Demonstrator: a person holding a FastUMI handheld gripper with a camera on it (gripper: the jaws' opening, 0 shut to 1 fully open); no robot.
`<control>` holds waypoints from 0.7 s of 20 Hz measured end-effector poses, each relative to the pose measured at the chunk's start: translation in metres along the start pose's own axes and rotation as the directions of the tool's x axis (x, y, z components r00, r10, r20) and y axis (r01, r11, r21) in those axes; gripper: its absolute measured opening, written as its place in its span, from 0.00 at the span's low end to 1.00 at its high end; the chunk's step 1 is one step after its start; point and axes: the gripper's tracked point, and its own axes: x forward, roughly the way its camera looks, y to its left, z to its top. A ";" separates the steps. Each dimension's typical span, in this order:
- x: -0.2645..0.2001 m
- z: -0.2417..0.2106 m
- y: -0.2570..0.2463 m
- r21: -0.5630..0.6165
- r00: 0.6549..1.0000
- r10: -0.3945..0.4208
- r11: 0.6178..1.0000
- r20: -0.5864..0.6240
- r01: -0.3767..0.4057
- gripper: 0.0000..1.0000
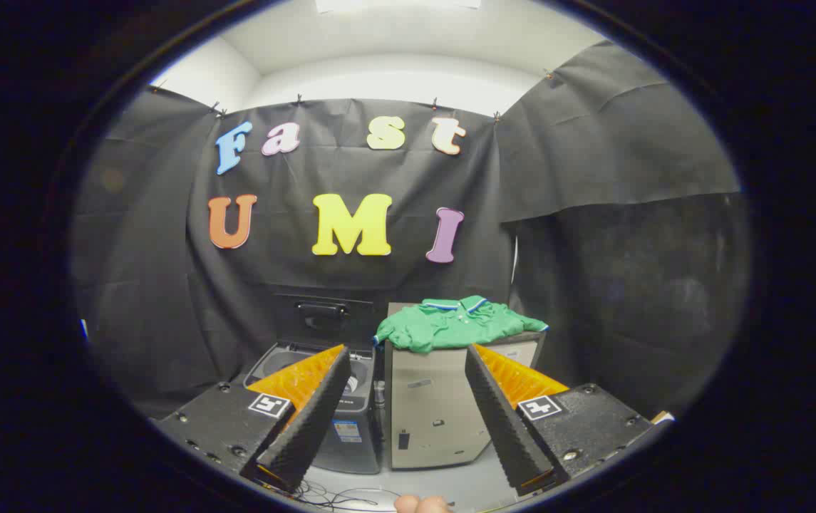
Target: Put the clothes into the washing machine and then close the washing machine lid.
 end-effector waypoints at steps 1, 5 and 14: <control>0.000 0.000 0.002 -0.003 1.000 0.006 1.000 0.002 -0.006 1.00; 0.001 0.007 0.003 -0.021 1.000 0.000 1.000 0.020 0.000 1.00; 0.000 0.018 0.003 -0.021 0.999 -0.006 1.000 0.044 0.007 1.00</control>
